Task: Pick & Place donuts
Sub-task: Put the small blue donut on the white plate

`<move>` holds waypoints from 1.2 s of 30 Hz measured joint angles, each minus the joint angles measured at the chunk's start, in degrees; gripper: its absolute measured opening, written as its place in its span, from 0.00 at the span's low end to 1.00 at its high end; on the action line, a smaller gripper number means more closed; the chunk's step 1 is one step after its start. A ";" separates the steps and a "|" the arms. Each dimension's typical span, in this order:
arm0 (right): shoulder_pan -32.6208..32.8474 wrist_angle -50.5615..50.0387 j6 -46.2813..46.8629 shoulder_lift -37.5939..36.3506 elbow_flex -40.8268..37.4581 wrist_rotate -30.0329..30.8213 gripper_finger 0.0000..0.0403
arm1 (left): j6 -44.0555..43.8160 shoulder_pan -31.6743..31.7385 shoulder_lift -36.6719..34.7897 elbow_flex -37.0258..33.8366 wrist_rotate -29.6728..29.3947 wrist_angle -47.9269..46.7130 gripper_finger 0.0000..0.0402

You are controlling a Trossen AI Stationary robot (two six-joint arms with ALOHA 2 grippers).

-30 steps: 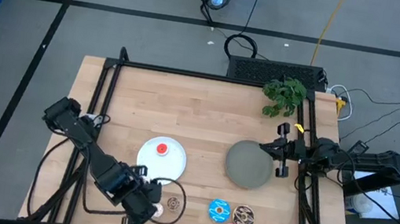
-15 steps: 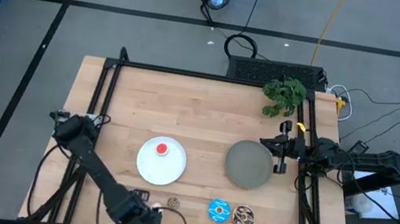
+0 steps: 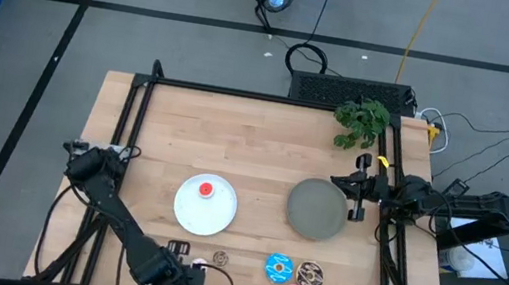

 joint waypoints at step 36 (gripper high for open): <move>0.00 0.02 0.02 0.00 0.00 -0.04 0.00 | 2.94 -1.99 6.91 -0.52 -2.86 -1.51 0.85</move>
